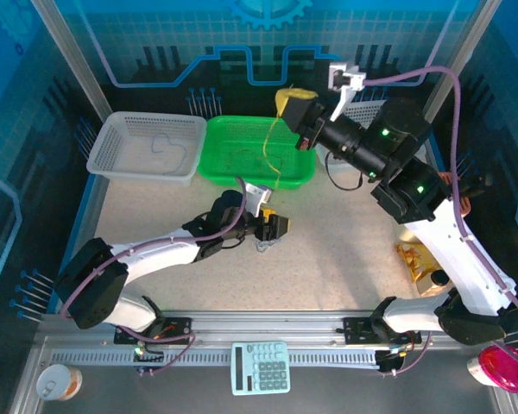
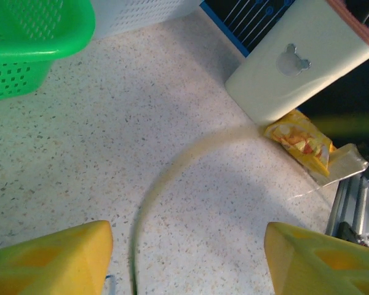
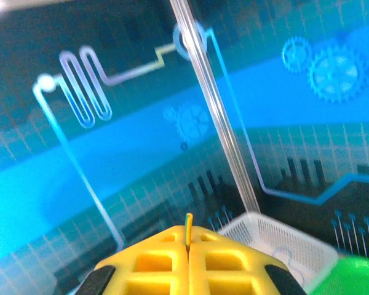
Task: Untangle the cables
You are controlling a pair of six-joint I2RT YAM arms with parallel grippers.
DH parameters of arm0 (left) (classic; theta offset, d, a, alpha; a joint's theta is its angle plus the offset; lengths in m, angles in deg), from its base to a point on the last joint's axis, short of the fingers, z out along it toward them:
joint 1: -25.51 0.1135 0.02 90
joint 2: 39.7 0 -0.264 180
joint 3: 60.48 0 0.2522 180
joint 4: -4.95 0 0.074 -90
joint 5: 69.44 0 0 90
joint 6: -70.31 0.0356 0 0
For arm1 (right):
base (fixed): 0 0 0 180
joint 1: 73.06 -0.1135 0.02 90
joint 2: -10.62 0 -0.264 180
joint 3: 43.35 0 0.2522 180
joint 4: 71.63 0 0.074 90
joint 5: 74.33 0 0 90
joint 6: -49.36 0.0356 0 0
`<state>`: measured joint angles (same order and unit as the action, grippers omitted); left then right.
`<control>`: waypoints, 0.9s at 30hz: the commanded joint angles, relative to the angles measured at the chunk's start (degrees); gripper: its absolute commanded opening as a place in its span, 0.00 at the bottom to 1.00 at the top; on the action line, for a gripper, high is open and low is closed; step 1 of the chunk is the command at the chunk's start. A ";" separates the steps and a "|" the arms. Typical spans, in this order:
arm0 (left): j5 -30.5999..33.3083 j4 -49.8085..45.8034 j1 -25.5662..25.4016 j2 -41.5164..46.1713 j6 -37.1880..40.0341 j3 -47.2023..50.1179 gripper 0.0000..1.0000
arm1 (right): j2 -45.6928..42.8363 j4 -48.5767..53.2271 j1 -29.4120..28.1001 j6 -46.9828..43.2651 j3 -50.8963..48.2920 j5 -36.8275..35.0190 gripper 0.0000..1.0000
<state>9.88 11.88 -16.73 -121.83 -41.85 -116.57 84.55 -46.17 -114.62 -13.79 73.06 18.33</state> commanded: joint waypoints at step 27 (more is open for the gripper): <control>15.42 -23.05 15.18 34.80 -10.10 2.69 0.99 | 29.48 -6.12 13.56 3.26 31.20 1.56 0.00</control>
<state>24.46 -6.00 -3.18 -87.91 -49.78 -114.36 110.62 -50.87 -102.33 -11.82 99.99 19.18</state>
